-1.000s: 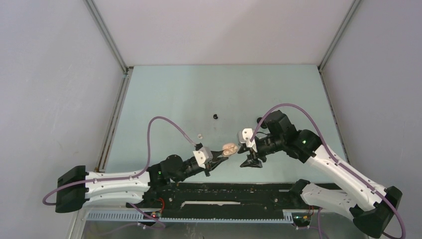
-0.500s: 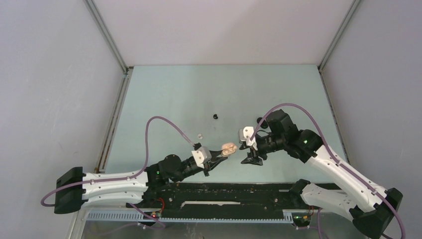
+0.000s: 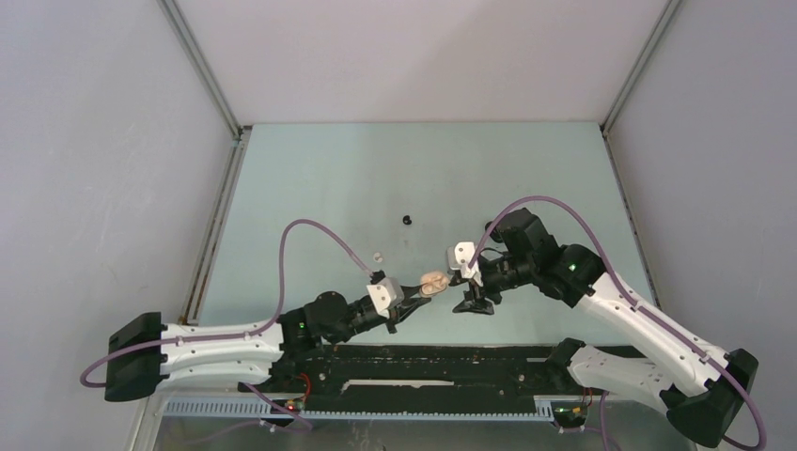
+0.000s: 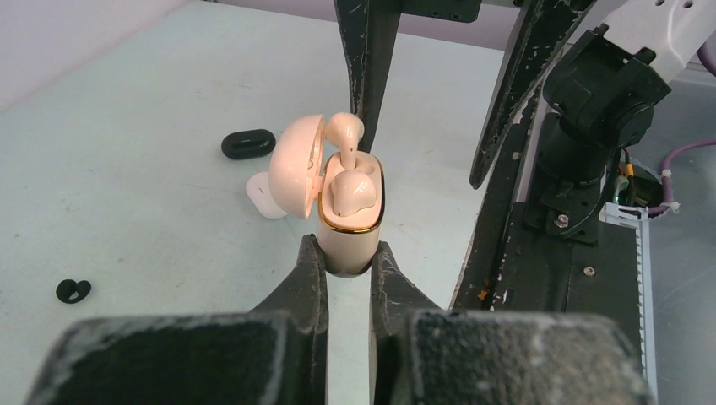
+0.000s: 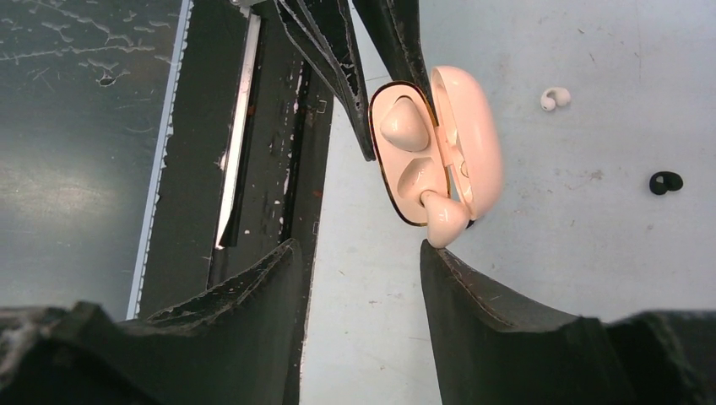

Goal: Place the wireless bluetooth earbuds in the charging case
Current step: Adjust the earbud with the charging case.

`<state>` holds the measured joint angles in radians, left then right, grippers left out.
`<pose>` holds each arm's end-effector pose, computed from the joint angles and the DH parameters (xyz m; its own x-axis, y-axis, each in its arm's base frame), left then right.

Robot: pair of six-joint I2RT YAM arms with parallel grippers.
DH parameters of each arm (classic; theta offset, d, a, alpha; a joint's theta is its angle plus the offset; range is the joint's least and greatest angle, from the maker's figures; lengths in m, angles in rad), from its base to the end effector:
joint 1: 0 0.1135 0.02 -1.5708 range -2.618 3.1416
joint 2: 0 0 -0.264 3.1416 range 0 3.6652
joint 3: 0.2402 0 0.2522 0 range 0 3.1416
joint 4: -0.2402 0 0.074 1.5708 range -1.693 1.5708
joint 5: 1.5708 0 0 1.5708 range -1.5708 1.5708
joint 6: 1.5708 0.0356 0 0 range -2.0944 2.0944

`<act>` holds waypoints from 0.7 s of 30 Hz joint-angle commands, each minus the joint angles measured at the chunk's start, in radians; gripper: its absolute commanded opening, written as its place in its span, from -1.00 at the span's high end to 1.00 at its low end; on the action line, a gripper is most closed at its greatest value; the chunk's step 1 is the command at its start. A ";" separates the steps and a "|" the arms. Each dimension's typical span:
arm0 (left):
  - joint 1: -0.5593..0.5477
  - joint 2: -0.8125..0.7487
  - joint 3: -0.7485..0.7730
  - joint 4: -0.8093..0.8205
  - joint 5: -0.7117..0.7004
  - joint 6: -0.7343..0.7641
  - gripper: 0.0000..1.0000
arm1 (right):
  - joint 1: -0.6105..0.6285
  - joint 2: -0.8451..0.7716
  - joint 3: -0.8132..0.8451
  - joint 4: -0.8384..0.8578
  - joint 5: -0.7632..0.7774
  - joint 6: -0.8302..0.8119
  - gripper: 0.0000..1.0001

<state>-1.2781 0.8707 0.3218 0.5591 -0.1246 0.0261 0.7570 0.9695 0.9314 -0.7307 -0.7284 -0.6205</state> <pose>0.0618 -0.1897 0.2399 0.0268 0.0008 -0.9996 0.9138 0.4054 0.0248 0.1218 0.1477 0.3119 0.0890 -0.5128 -0.8539 -0.9938 -0.1036 -0.0414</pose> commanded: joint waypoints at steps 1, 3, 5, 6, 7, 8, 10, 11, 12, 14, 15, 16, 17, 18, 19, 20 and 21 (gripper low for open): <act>-0.006 0.010 0.041 0.044 0.007 -0.002 0.99 | 0.005 -0.005 0.041 0.007 0.002 -0.014 -0.13; -0.006 0.016 0.043 0.044 0.004 -0.003 1.00 | 0.007 -0.008 0.041 0.010 0.001 -0.012 -0.13; -0.005 0.019 0.045 0.043 0.001 -0.004 0.99 | 0.011 -0.009 0.041 0.009 -0.008 -0.011 -0.13; -0.005 0.021 0.046 0.043 -0.001 -0.005 0.99 | 0.012 -0.009 0.041 0.008 -0.012 -0.012 -0.12; -0.005 0.021 0.046 0.042 -0.001 -0.005 0.99 | 0.012 -0.009 0.041 0.004 -0.014 -0.013 -0.12; -0.006 0.024 0.046 0.043 -0.002 -0.007 0.99 | 0.014 -0.009 0.041 0.000 -0.014 -0.015 -0.12; -0.005 0.025 0.048 0.043 -0.005 -0.008 0.99 | 0.017 -0.009 0.041 -0.007 -0.015 -0.020 -0.12; -0.005 0.026 0.048 0.044 -0.005 -0.008 0.99 | 0.019 -0.009 0.041 -0.008 -0.018 -0.021 -0.12; -0.006 0.026 0.049 0.044 -0.007 -0.008 0.99 | 0.022 -0.009 0.041 -0.008 -0.019 -0.021 -0.11; -0.005 0.028 0.051 0.044 -0.007 -0.007 0.99 | 0.026 -0.006 0.041 -0.011 -0.028 -0.021 -0.11; -0.006 0.031 0.052 0.045 -0.007 -0.008 1.00 | 0.030 -0.003 0.041 -0.012 -0.030 -0.022 -0.11; -0.005 0.031 0.052 0.045 -0.007 -0.005 0.99 | 0.033 -0.001 0.041 -0.015 -0.032 -0.023 -0.11; -0.005 0.033 0.054 0.046 -0.007 -0.005 0.99 | 0.035 0.001 0.040 -0.018 -0.036 -0.025 -0.11; -0.005 0.033 0.054 0.045 -0.007 -0.004 0.99 | 0.035 0.000 0.041 -0.024 -0.039 -0.029 -0.10; -0.006 0.031 0.055 0.043 -0.007 -0.003 0.99 | 0.035 -0.003 0.041 -0.036 -0.040 -0.035 -0.10; -0.005 0.029 0.056 0.038 -0.007 -0.002 0.99 | 0.035 -0.010 0.041 -0.045 -0.037 -0.039 -0.09; -0.005 0.025 0.057 0.031 -0.009 0.000 0.99 | 0.033 -0.018 0.042 -0.062 -0.032 -0.047 -0.08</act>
<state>-1.2778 0.9016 0.3225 0.5591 -0.1280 0.0261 0.7864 0.9695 0.9314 -0.7525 -0.7380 -0.6388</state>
